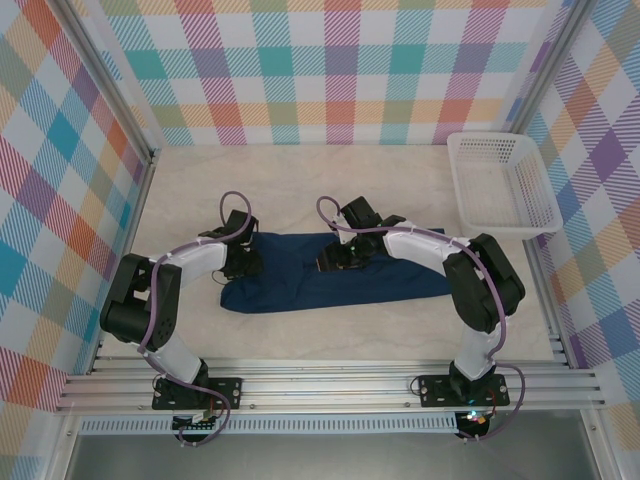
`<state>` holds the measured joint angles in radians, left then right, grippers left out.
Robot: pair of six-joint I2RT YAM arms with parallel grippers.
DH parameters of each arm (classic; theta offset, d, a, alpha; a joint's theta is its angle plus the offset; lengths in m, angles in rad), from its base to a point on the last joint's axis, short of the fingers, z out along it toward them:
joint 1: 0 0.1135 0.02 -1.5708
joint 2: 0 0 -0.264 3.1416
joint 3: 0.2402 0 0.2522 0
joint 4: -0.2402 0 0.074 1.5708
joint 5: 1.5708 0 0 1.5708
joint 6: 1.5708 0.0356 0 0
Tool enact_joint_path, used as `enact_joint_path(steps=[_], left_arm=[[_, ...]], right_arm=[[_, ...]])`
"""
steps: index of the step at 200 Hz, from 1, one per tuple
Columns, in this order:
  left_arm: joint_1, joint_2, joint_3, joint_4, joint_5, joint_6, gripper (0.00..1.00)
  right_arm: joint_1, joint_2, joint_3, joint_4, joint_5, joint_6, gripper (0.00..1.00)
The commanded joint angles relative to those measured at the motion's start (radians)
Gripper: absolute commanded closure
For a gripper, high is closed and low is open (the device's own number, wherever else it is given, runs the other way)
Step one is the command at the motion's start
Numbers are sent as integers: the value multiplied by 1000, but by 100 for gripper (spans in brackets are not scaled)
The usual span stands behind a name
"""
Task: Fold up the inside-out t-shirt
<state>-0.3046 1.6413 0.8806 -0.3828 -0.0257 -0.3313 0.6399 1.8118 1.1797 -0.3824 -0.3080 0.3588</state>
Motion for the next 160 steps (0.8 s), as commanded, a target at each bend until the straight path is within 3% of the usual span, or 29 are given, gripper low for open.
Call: enact_joint_path(steps=[1, 8, 62, 131, 160], left_arm=[[-29, 12, -25, 23, 79, -8, 94], [-28, 4, -22, 15, 70, -2, 100], [32, -104, -8, -93, -32, 1, 100], [226, -183, 35, -249, -187, -5, 100], [227, -198, 73, -290, -219, -29, 100]], right_arm=[[-5, 5, 3, 7, -17, 9, 41], [-5, 0, 3, 3, -15, 6, 41], [-8, -75, 21, -67, 76, -51, 41], [-41, -127, 44, -125, 103, -92, 40], [-63, -155, 31, -145, 126, -100, 40]])
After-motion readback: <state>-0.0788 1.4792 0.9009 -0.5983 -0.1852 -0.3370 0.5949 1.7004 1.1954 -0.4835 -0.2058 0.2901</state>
